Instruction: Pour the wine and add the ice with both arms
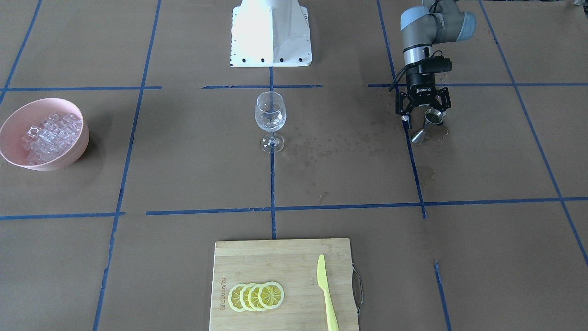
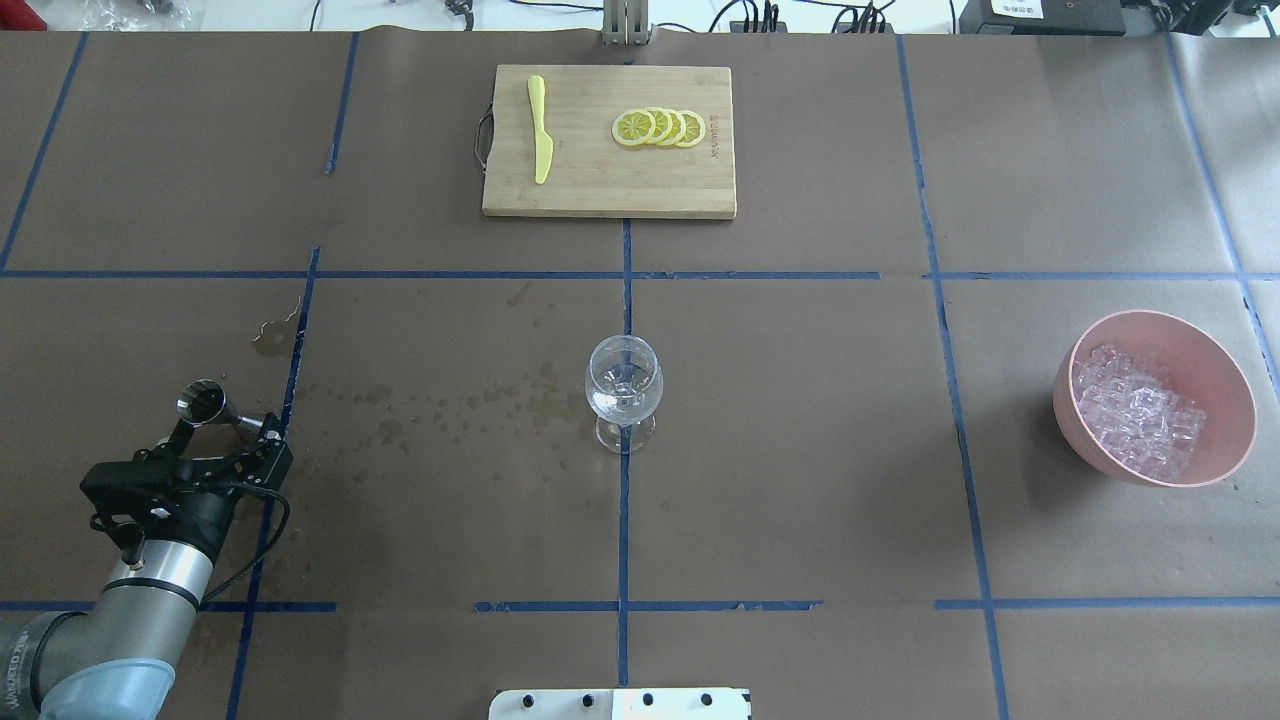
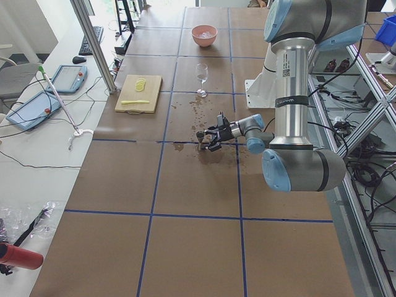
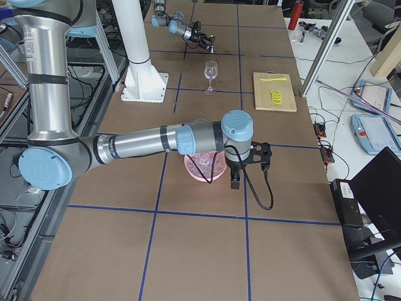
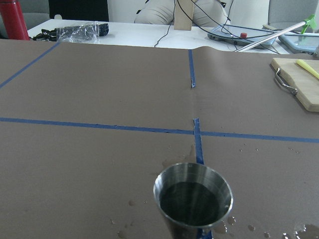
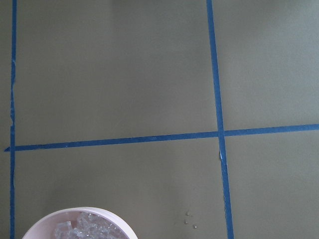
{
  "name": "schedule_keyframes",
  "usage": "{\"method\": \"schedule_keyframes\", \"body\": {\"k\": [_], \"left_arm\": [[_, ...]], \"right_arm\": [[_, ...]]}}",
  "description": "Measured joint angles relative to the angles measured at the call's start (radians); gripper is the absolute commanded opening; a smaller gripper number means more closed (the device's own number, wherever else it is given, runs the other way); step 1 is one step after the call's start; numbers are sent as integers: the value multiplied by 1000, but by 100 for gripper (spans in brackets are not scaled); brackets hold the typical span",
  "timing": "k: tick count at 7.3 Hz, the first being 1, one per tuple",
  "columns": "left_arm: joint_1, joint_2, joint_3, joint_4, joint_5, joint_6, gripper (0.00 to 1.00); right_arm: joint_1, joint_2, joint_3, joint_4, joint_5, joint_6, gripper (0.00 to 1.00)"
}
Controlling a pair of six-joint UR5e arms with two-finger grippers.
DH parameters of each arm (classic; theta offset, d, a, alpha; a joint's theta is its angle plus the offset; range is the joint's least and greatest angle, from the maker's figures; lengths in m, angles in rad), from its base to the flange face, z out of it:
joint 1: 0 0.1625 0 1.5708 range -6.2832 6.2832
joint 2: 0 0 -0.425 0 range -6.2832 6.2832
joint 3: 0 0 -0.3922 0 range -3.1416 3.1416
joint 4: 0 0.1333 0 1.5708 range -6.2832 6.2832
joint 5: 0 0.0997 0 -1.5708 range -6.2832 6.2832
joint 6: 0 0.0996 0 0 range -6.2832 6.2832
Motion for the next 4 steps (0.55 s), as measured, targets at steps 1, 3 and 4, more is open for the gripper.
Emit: {"method": "schedule_keyframes", "body": {"k": [1,3,4], "left_arm": [[0,-8,9,0,10,-1,87],[0,-14,18,-2,19,-2,77],[-1,-15,21,-2,26,-3,72]], "right_arm": [[0,0,0,-1,0,0,100],[0,3,0,-1,0,0,100],[0,6,0,-1,2,0,100]]}}
